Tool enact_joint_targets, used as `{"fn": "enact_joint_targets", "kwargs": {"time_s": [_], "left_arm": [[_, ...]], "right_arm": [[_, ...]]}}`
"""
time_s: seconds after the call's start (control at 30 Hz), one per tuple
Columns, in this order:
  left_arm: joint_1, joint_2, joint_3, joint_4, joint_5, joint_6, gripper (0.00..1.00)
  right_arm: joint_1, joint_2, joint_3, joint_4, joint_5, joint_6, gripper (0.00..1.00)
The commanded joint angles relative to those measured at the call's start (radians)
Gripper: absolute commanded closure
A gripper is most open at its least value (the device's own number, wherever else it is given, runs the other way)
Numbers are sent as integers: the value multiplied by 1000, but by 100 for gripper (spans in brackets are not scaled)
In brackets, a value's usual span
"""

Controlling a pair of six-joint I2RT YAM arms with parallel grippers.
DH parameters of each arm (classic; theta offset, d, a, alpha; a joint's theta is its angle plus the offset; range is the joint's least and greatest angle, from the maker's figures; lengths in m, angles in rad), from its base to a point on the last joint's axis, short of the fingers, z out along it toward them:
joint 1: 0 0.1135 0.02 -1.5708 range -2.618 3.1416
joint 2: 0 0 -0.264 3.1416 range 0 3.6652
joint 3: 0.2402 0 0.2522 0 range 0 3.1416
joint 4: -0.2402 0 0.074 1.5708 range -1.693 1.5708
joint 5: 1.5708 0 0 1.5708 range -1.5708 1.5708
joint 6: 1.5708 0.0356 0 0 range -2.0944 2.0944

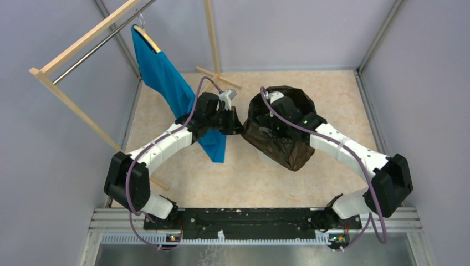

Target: Put the trash bags into the trash bin

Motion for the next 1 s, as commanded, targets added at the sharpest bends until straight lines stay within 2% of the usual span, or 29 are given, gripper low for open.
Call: {"fn": "enact_joint_targets", "kwargs": {"time_s": [0.0,0.23,0.43,0.57,0.7,0.97], "left_arm": [[1,-7,13,48,24,-15,99],[1,4,12,64,43,-27,99],[0,-4,11,59,32,-23,93],[2,-2,25,42,28,-14,89],[0,-16,38,15,12,1,84],[1,-93,28,-17,-22,30,68]], "right_arm": [[-16,5,-54,119,-67,0,10],[-15,54,-131,236,-56,31,10],[-16,79,-177,303,-46,54,10],[-16,69,-140,248,-27,51,11],[-16,-6,-76,163,4,39,11],[-16,-145,75,2,46,-6,8]]}}
